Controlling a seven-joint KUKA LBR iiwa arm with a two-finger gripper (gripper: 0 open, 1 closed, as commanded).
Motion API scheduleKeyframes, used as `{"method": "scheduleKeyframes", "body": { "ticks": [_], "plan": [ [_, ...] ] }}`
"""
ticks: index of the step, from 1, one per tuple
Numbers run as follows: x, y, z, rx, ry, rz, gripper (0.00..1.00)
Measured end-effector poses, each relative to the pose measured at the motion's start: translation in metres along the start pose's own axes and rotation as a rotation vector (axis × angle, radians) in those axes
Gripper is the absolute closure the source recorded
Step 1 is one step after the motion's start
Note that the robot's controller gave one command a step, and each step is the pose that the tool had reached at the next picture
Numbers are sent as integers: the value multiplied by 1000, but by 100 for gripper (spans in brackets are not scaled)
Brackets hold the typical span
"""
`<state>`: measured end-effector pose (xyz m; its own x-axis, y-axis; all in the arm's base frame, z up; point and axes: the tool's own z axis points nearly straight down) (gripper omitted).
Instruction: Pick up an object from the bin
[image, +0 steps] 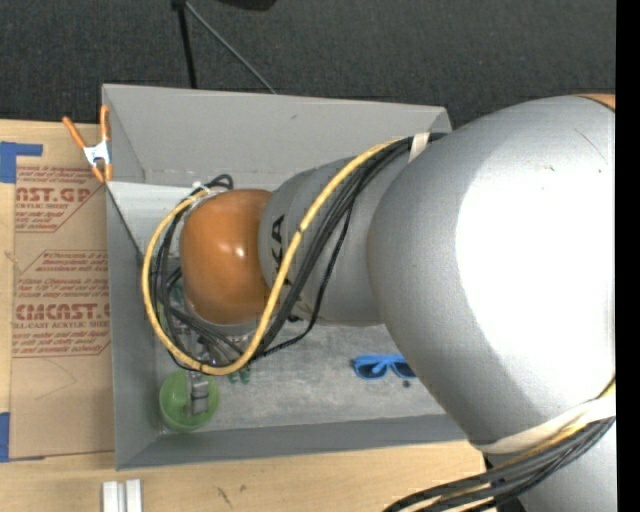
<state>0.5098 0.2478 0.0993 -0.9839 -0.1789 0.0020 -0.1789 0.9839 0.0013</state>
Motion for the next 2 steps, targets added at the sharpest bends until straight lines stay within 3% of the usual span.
{"method": "scheduleKeyframes", "body": {
  "ticks": [1, 2],
  "plan": [
    [26, 3, 28, -1, -14, -250, 0],
    [25, 4, 27, -3, -19, -250, 0]
  ]
}}
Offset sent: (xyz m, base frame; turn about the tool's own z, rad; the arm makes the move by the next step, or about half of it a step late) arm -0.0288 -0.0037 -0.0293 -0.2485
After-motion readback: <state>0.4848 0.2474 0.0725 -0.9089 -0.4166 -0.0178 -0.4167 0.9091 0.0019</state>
